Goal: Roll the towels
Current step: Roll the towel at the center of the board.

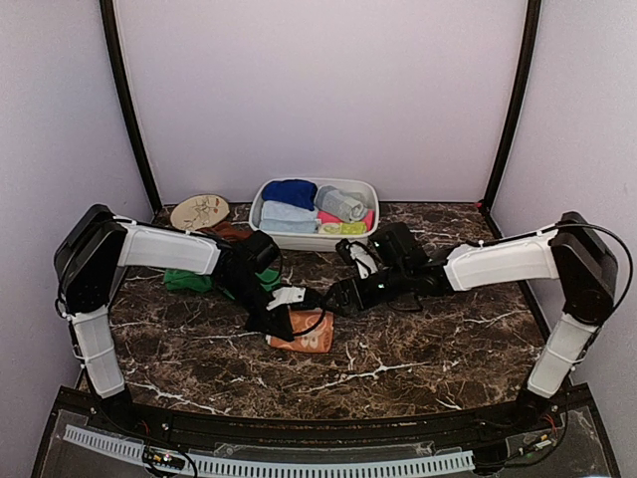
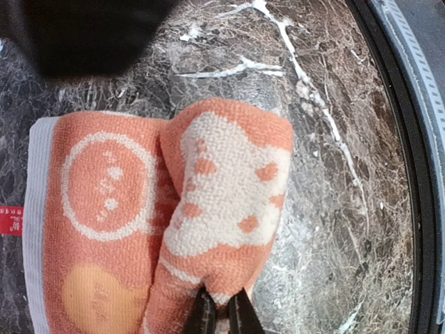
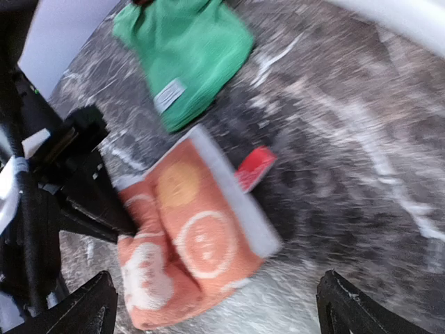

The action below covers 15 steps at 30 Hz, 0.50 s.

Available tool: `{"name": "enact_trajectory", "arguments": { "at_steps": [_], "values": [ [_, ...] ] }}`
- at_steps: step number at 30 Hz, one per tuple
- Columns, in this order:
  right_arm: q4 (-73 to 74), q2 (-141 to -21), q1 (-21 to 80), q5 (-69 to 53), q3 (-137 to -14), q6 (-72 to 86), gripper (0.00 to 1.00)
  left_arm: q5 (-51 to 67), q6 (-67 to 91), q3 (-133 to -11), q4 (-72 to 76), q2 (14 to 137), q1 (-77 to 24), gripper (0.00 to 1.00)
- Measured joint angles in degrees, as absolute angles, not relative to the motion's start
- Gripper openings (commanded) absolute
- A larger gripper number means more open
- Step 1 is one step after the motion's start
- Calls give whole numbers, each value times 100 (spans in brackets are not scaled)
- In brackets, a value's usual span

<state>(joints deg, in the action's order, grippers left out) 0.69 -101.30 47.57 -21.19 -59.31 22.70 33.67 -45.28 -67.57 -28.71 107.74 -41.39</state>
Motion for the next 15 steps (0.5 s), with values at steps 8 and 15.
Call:
{"name": "enact_trajectory", "arguments": {
  "at_steps": [8, 15],
  "values": [
    [-296, -8138, 4869, 928, -5070, 1839, 100, 3863, -4521, -6875, -3435, 10908, -4136, 0],
    [-1507, -7642, 4845, 1216, -3997, 1223, 100, 4104, -4510, -6989, -3793, 11065, -4132, 0]
  ]
}}
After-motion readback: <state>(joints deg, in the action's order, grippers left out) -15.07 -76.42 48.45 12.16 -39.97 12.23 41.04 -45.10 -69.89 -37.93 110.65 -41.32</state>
